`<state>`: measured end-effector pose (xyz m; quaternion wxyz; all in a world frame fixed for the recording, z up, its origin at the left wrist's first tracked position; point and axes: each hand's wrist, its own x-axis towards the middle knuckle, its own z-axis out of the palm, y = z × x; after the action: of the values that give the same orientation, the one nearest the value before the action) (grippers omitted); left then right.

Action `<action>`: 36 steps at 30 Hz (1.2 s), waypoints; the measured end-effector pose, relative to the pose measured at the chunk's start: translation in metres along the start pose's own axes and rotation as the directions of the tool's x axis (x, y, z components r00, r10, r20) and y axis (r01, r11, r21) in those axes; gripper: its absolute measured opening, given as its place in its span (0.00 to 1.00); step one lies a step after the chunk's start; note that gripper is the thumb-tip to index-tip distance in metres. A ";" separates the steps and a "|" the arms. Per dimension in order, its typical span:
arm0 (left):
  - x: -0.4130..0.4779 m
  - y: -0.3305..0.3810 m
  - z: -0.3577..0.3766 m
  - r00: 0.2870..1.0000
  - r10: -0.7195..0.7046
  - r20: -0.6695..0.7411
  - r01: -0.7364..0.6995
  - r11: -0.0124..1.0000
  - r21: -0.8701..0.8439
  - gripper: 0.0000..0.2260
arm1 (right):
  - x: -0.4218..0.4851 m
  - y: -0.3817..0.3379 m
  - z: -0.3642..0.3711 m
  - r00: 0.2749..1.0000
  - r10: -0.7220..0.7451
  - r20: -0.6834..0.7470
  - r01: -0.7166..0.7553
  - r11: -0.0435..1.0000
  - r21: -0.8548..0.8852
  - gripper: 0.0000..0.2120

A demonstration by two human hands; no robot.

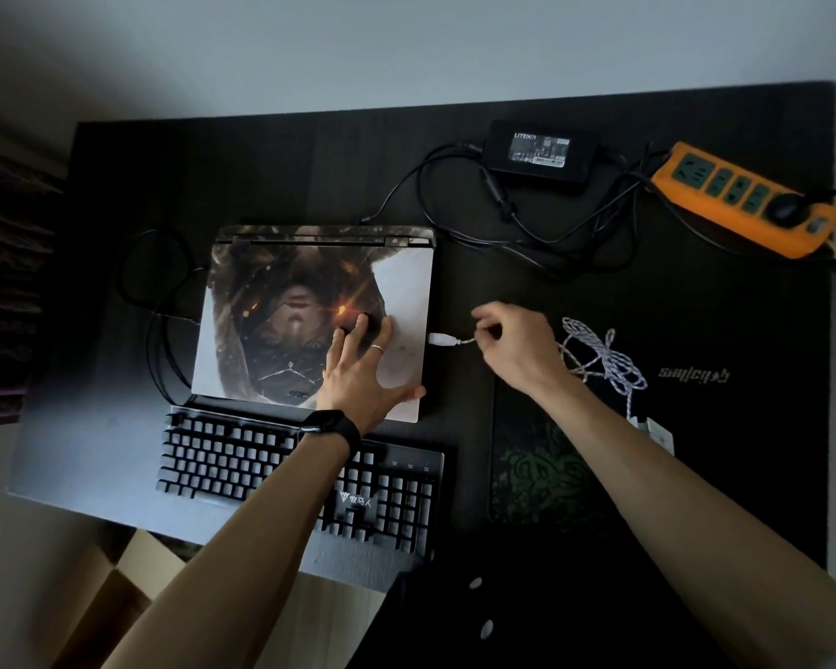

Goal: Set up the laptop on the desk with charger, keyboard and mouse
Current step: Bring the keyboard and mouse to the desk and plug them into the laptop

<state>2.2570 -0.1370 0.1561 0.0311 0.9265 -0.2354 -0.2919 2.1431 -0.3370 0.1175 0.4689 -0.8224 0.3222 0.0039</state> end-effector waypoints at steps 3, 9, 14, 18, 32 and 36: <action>-0.001 0.001 -0.002 1.000 -0.002 0.003 0.002 1.000 -0.001 0.49 | -0.004 0.000 0.011 0.990 -0.104 0.098 0.116 0.984 -0.133 0.14; 0.000 0.001 -0.001 1.000 0.002 -0.004 -0.002 1.000 -0.003 0.49 | -0.006 0.006 0.029 0.977 -0.213 -0.004 0.208 0.956 -0.205 0.08; 0.001 0.000 0.002 1.000 -0.002 -0.009 0.002 1.000 -0.007 0.49 | -0.004 0.011 0.034 0.961 -0.273 -0.049 0.263 0.952 -0.158 0.08; 0.001 -0.001 0.003 1.000 -0.001 -0.014 0.001 1.000 -0.003 0.49 | -0.002 0.011 0.034 0.961 -0.272 -0.048 0.262 0.953 -0.153 0.08; 0.001 0.000 0.001 1.000 -0.004 -0.006 0.004 1.000 -0.009 0.49 | -0.004 0.011 0.016 0.974 -0.228 0.009 0.226 0.959 -0.172 0.07; 0.002 0.000 0.003 1.000 -0.004 -0.013 0.004 1.000 -0.007 0.49 | -0.006 0.014 0.024 0.972 -0.232 -0.027 0.225 0.962 -0.151 0.06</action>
<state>2.2570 -0.1374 0.1526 0.0351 0.9288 -0.2325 -0.2865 2.1381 -0.3202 0.0953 0.3972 -0.8862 0.2341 -0.0447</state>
